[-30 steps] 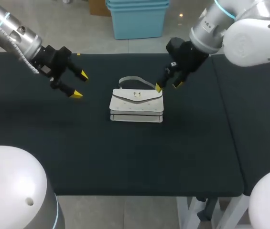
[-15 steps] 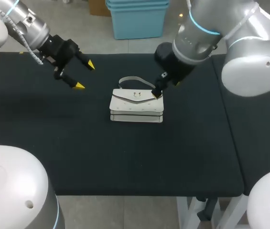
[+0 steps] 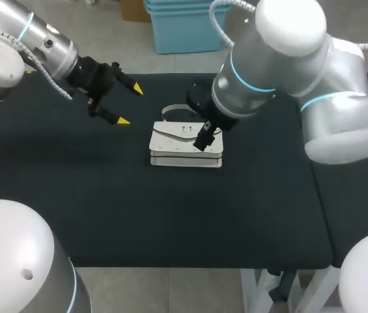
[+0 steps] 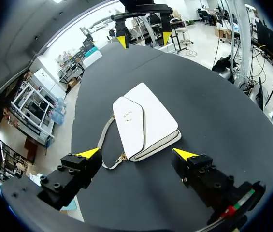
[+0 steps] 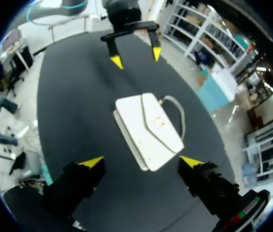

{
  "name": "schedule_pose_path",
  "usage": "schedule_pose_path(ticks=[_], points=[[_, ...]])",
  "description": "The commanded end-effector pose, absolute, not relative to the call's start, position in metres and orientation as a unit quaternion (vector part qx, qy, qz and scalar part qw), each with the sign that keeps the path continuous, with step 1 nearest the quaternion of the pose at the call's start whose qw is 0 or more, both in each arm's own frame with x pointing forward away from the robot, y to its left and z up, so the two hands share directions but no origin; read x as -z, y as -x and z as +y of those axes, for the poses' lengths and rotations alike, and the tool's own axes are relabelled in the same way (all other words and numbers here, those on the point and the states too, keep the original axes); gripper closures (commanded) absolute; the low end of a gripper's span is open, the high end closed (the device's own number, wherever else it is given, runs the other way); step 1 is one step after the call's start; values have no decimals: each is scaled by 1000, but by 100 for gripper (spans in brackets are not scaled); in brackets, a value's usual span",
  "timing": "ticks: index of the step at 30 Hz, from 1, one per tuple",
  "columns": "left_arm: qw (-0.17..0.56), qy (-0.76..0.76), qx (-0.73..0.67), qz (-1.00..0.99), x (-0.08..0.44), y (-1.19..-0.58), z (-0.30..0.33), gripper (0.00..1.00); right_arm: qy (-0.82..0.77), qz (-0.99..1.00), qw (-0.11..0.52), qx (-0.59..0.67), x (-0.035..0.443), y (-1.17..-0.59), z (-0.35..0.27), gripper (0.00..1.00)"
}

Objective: Pick up the bag, open it, inspect its contents, close it, and place it on the opposite side

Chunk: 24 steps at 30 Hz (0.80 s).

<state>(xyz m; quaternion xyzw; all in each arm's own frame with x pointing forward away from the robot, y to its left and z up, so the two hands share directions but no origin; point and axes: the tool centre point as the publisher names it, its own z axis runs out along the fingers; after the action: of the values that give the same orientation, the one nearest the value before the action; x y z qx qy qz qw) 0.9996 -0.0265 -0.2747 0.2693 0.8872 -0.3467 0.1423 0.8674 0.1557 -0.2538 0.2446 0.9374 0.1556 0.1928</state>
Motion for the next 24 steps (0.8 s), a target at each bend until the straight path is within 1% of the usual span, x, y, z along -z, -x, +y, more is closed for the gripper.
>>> schedule_pose_path(ticks=[1,3,5,16,18,24], points=[[165,-271,357,878,279,-997,-30,0,-123,889,413,-155,269,-855,158,0],[164,-279,366,873,281,-996,-32,0,-100,879,443,-145,274,-850,160,0],[149,-287,378,867,283,-997,-35,0,-97,880,439,-153,279,-846,162,0],[149,-287,378,867,283,-997,-35,0,-97,880,439,-153,279,-846,162,0],[151,-308,380,859,288,-995,-44,0,-57,870,475,-116,287,-855,169,0],[169,-337,380,845,296,-997,-58,0,7,873,484,-65,319,-876,174,0]])
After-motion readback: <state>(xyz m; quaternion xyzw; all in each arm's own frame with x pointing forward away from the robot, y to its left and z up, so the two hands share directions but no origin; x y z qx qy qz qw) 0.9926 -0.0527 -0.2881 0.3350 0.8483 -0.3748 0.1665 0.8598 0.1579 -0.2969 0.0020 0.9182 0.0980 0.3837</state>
